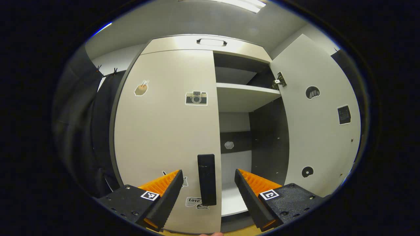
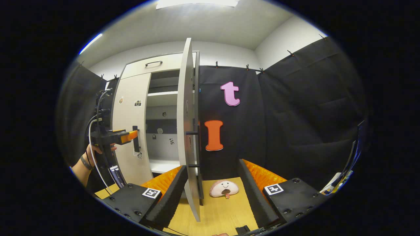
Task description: Open the right door of the double-door shoe cabinet with the right hand, and open the left door with the left hand.
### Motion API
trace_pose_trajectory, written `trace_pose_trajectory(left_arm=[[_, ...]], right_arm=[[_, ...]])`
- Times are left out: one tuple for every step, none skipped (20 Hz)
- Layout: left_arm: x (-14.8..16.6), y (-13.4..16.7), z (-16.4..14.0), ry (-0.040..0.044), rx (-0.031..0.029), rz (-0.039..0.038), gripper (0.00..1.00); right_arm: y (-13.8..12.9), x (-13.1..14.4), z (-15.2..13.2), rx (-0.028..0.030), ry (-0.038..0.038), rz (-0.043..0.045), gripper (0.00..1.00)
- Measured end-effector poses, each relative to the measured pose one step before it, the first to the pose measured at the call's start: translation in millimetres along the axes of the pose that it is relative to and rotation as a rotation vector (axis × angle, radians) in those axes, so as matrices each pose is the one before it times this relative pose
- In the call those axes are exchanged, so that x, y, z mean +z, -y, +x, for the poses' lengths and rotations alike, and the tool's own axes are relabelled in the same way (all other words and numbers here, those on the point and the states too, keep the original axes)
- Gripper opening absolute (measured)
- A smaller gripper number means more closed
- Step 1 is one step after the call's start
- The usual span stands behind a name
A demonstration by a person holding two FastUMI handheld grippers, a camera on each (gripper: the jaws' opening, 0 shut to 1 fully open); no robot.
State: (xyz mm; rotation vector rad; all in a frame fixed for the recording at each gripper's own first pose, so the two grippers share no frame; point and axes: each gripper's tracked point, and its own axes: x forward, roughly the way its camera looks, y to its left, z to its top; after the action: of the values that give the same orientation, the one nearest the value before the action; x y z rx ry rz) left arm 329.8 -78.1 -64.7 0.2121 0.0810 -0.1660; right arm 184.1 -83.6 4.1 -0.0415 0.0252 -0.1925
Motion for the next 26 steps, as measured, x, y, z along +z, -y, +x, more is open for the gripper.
trace_pose_trajectory(left_arm=[[-9.5,-2.81,7.97,-0.02586,0.00708,-0.00849,0.96],[-8.69,-4.04,5.83,-0.01942,0.01179,-0.01014,0.94],[-6.14,-2.09,5.06,-0.01334,0.00812,-0.00968,0.92],[-4.59,-2.93,3.94,-0.00798,0.00949,-0.00854,0.91],[-2.22,-2.34,2.68,-0.00152,0.00826,-0.00732,0.9],[-2.38,-2.26,3.35,-0.00075,0.00774,-0.00338,0.9],[-0.67,-2.93,1.77,0.00258,0.01088,0.00116,0.9],[-0.58,-1.92,4.11,-0.00026,0.01012,0.00204,0.9],[-2.22,-3.28,0.93,-0.00582,0.01938,0.00586,0.9],[1.7,-0.29,0.63,0.00624,-0.00417,0.00705,0.88],[-0.76,0.88,0.08,-0.0071,0.00184,0.00869,0.86],[0.44,1.48,0.64,-0.0001,-0.00524,-0.0002,0.85],[-0.96,3.5,-0.27,-0.00721,-0.01122,-0.00701,0.84],[1.47,17.19,2.1,0.00433,-0.07376,-0.03403,0.75],[-7.89,1.06,12.37,-0.00254,0.02478,-0.01376,0.63],[9.55,4.75,-16.98,0.01207,-0.00617,0.00216,0.29],[2.19,-1.0,0.02,0.00965,0.00287,-0.00027,0.27],[-3.51,-4.72,3.99,0.00513,-0.00213,-0.00506,0.24],[-0.67,-0.27,-0.31,-0.00304,-0.00273,0.00333,0.24],[-0.78,0.08,-0.01,-0.004,-0.00602,0.00988,0.23],[-0.09,0.77,-0.11,-0.00516,-0.00983,0.02063,0.23],[-0.07,0.39,-0.24,-0.00103,-0.00686,0.00886,0.23],[0.08,0.34,0.14,0.00014,-0.00601,-0.00142,0.23],[-0.25,-0.28,0.18,-0.00517,-0.00154,-0.00839,0.23],[-0.2,-0.44,-0.61,-0.00655,-0.00008,-0.0049,0.23],[-0.75,0.04,-1.19,-0.0125,0.00072,0.00607,0.23]], right_arm=[[0.91,0.75,-0.16,-0.0042,0.00314,-0.00205,0.99],[0.67,0.11,0.38,-0.0034,0.00191,0.00026,0.99],[0.15,0.37,-0.23,-0.00193,0.00048,0.00012,0.99],[0.19,-0.03,0.45,-0.00321,0.00095,0.00051,0.99],[1.58,-0.82,-1.19,-0.00408,-0.00126,0.0006,0.99],[1.47,-0.61,-0.93,-0.00443,0.0002,0.00015,0.99],[1.5,-0.42,-0.65,-0.00462,-0.00021,-0.00064,0.99],[0.72,-0.23,0.23,-0.00482,-0.00038,0.00054,0.99],[-0.43,0.22,1.18,-0.00262,-0.00118,0.00126,0.99],[-0.3,-0.41,0.47,-0.00038,0.00077,0.00014,0.99],[0.68,-0.47,-0.02,-0.00071,-0.00064,0.00017,0.99],[-0.67,-0.58,0.52,0.0019,-0.00255,0.00101,0.99],[-2.5,0.15,0.86,0.00727,0.00074,0.00275,0.99],[-2.62,-0.05,1.11,0.00956,0.00028,0.00485,0.99],[-2.79,-1.06,0.71,0.01,-0.00363,0.005,0.99],[-1.86,-1.83,0.26,0.00506,-0.0079,0.00352,0.99],[-0.78,-1.86,-1.22,-0.00014,-0.00887,0.00041,0.99],[-0.53,-1.12,-0.79,-0.00092,-0.00547,-0.00087,0.99],[-0.4,-0.95,-0.27,0.0011,-0.00398,0.00079,0.99],[-1.27,-0.68,-0.24,0.00287,-0.00293,0.00257,0.99],[-0.57,-0.92,-0.63,0.00086,-0.00129,0.00247,0.99],[-0.52,-0.21,0.56,-0.00184,-0.00112,0.00054,0.99],[0.85,-0.37,-0.8,-0.00389,-0.00136,-0.00026,0.99],[0.61,0.18,-0.32,-0.00438,-0.00057,0.00304,0.99],[-1.66,0.69,0.07,-0.00054,0.00065,0.00627,0.99],[-1.41,0.48,-0.1,0.0009,0.00156,0.00894,0.99]])
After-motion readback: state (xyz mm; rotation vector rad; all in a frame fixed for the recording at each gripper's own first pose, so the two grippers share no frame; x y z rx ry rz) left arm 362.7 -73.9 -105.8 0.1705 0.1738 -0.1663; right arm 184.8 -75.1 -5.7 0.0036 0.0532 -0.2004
